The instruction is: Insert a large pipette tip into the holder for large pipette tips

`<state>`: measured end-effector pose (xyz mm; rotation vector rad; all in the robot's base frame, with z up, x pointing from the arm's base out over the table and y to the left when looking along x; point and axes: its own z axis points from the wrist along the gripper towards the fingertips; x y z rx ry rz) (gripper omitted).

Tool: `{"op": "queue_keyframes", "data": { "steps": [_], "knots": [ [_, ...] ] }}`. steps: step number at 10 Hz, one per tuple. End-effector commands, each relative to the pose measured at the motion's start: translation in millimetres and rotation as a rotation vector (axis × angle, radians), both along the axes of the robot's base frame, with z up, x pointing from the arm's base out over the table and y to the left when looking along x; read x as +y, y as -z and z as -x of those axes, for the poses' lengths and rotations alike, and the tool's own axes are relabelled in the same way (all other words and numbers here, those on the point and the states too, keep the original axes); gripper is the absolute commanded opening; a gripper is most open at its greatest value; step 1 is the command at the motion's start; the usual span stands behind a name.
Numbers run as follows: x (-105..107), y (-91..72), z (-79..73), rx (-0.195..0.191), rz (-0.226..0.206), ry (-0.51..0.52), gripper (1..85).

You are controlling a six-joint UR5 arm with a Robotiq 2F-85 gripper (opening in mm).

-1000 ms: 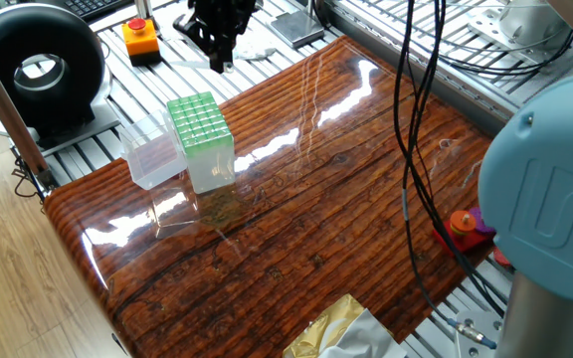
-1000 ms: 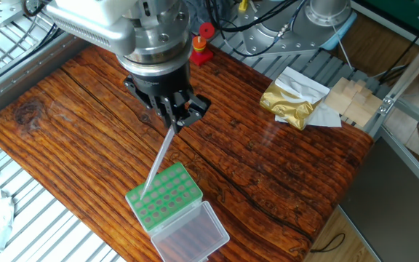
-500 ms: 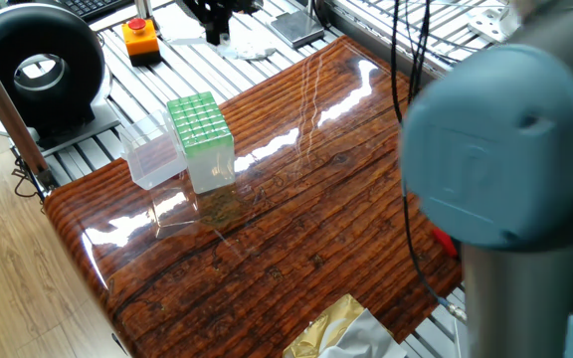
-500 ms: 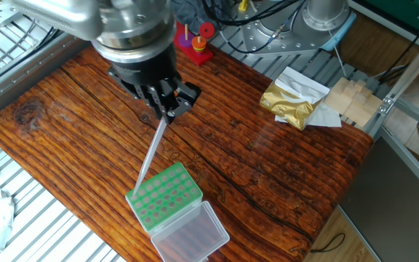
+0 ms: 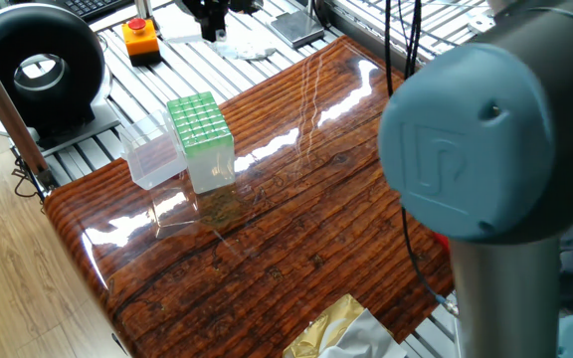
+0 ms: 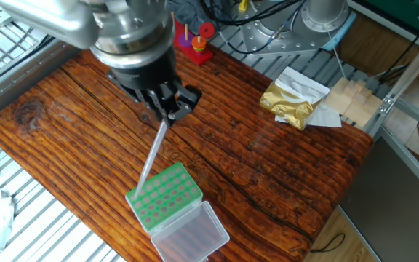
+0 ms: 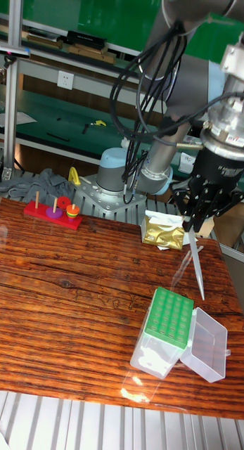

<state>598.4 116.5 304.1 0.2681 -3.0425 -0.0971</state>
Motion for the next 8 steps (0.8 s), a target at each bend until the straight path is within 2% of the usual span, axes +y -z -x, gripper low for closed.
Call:
{"op": "queue_keyframes", "data": {
  "steps": [1, 2, 4, 6, 8],
  "knots": [
    [0.0, 26.1, 5.6, -0.007, -0.004, -0.009, 1.0],
    [-0.8, 27.6, 7.2, 0.001, 0.0, -0.011, 1.0],
    [-5.9, 34.4, 18.0, 0.048, 0.025, -0.04, 1.0],
    [-6.0, 37.1, 25.5, 0.081, 0.024, -0.039, 1.0],
    [-13.6, 40.6, 39.1, 0.148, 0.05, -0.051, 1.0]
  ]
}}
